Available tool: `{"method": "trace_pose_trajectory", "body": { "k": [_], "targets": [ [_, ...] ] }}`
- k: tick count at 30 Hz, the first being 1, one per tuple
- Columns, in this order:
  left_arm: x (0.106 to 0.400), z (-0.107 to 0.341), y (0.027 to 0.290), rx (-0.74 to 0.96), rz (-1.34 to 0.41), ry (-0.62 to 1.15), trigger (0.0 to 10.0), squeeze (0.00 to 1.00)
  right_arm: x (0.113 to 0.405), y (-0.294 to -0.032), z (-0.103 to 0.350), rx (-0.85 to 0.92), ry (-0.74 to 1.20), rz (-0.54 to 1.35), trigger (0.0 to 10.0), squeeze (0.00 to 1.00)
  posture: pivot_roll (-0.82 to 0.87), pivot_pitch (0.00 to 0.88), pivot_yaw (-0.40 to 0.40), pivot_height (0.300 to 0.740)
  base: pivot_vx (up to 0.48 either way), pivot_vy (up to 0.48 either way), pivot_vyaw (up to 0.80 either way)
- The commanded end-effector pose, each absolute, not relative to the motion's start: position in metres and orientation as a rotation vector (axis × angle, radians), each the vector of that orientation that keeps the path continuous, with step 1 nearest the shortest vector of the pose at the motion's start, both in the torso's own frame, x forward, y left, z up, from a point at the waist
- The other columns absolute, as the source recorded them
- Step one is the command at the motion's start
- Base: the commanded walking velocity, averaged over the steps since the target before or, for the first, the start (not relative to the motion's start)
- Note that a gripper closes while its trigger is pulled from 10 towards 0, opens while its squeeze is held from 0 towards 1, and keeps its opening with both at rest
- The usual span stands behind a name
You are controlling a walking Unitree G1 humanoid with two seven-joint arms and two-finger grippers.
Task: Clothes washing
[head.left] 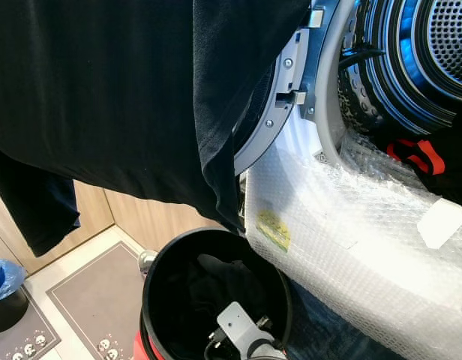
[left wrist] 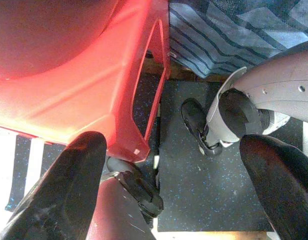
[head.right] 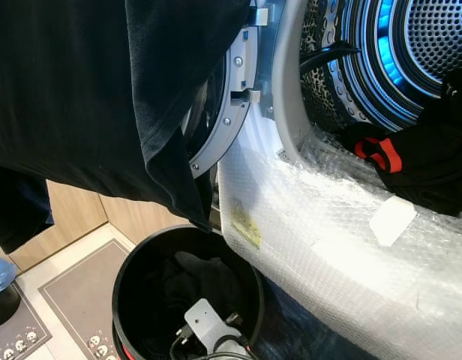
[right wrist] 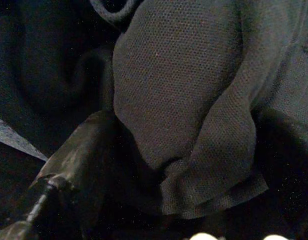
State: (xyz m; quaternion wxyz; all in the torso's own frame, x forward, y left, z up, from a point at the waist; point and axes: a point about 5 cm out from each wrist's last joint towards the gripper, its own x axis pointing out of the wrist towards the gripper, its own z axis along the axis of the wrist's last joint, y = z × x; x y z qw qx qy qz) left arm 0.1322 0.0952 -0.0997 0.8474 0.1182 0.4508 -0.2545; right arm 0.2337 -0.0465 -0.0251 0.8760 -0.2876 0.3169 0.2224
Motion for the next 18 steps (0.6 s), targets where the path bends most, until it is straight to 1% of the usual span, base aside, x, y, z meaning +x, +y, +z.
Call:
{"method": "trace_pose_trajectory", "body": {
  "k": [1,8,9,18],
  "targets": [
    [0.0739,-0.1192,0.1078,0.232,-0.537,1.193,10.0,0.00,0.2447,0.1350,0.1198,-0.517,0.381,0.757,10.0,0.00,0.07,0.247,-0.122,0.740,0.000,0.000,0.00],
    [0.0739,-0.1192,0.1078,0.232,-0.537,1.193,10.0,0.00,0.2447,0.1350,0.1198,-0.517,0.381,0.757,10.0,0.00,0.07,0.247,-0.122,0.740,0.000,0.000,0.00],
    [0.0735,-0.1192,0.1070,0.233,-0.538,1.192,10.0,0.00,0.2438,0.1358,0.1198,-0.517,0.388,0.753,10.0,0.00,0.08,0.000,0.000,0.740,0.000,0.000,0.00],
    [0.0735,-0.1192,0.1070,0.233,-0.538,1.192,10.0,0.00,0.2438,0.1358,0.1198,-0.517,0.388,0.753,10.0,0.00,0.08,0.000,0.000,0.740,0.000,0.000,0.00]
  ]
}}
